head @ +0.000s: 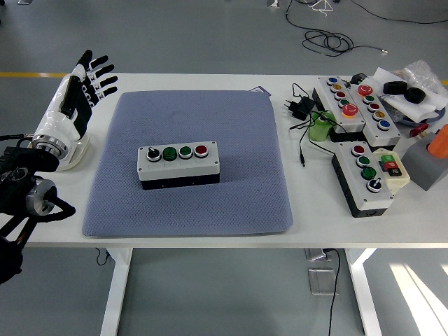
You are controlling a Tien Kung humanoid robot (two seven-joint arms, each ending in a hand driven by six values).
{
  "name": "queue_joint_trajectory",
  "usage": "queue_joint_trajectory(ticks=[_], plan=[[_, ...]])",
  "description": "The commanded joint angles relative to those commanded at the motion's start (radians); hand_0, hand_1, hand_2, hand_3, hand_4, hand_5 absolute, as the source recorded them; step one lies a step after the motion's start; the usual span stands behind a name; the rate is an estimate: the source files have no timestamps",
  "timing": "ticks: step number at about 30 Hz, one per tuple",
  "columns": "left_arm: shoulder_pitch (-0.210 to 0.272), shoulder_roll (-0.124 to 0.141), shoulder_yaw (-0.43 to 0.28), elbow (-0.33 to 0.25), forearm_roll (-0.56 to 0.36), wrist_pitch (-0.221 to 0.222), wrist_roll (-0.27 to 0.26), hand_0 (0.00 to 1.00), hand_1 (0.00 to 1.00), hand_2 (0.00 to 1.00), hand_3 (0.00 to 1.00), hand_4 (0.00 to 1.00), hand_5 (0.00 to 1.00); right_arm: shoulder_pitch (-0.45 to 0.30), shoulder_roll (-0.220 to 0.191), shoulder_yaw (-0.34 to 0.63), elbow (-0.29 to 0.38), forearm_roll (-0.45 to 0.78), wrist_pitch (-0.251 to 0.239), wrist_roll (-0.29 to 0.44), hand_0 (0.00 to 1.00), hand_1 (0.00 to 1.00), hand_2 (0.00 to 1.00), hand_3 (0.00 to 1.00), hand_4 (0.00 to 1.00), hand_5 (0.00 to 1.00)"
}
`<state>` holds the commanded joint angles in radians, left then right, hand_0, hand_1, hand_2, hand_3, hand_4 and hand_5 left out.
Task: Pick up the button,place it on the desk,press the button,press the button
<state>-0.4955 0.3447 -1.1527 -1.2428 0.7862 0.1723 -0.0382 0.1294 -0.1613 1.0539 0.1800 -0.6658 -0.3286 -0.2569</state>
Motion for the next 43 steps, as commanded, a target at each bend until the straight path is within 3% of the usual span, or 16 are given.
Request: queue_joint_trajectory(ticks=[30,43], plan=[[0.051,0.016,0.004,0.012,0.018,-0.01,-0.014,0.785,0.831,0.85,0.854,0.705,0.998,-0.02,0.003,-0.032,0.0,0.008,0.003,-0.005,0.787,0.797,0.817,0.751,0.412,0.479],[0.094,0.03,-0.04,0.014,0.031,-0.005,-0.018,0.781,0.828,0.849,0.852,0.704,0.998,-0.031,0.004,-0.044,0.0,0.014,0.003,-0.003,0.787,0.797,0.817,0.751,0.412,0.479]])
